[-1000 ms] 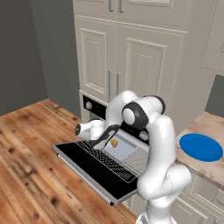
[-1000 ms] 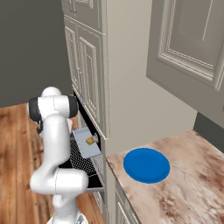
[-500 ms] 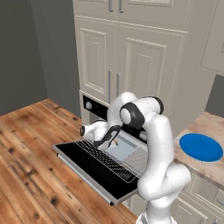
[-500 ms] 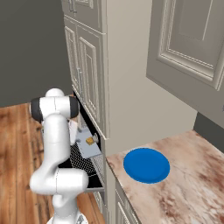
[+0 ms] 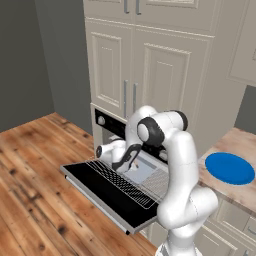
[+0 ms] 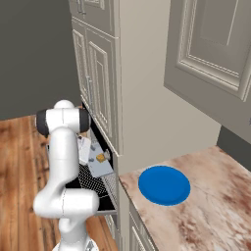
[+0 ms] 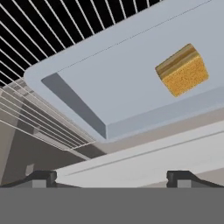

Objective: Take the baked cake out of the oven and place it on the plate for cooling. Then close the oven door.

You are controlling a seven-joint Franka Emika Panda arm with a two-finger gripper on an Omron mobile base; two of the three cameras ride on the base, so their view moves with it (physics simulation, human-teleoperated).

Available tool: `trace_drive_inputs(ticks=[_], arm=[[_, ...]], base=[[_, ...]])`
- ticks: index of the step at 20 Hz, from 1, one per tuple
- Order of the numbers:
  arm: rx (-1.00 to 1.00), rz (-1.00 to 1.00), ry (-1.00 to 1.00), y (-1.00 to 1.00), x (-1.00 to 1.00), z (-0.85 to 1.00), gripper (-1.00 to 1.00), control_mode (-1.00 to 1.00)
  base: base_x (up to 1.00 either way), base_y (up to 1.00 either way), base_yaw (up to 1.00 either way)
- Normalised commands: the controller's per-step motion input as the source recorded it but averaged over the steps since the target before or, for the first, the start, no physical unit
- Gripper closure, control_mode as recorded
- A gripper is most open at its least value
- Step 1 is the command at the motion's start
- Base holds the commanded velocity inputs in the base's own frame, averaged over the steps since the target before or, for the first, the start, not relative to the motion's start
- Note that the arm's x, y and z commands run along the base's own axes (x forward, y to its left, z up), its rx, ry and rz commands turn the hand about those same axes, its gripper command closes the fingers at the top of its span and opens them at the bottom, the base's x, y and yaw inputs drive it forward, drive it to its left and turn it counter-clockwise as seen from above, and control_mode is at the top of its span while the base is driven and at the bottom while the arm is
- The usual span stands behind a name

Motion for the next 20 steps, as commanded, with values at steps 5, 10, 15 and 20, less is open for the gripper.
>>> trace_drive_inputs(ticks=[5, 10, 15, 20], arm=[[0.00, 0.00, 0.03, -0.01, 0.08, -0.15, -1.00, -1.00], [0.00, 0.00, 0.04, 0.00, 0.07, -0.17, -1.00, -1.00], [0.00, 0.00, 0.05, 0.00, 0.12, -0.16, -1.00, -1.00], [0.00, 0.00, 0.04, 0.00, 0.18, -0.12, -1.00, -1.00]], base=[[0.00, 0.00, 0.00], [0.00, 0.00, 0.00], [0.00, 0.00, 0.00], [0.00, 0.00, 0.00]])
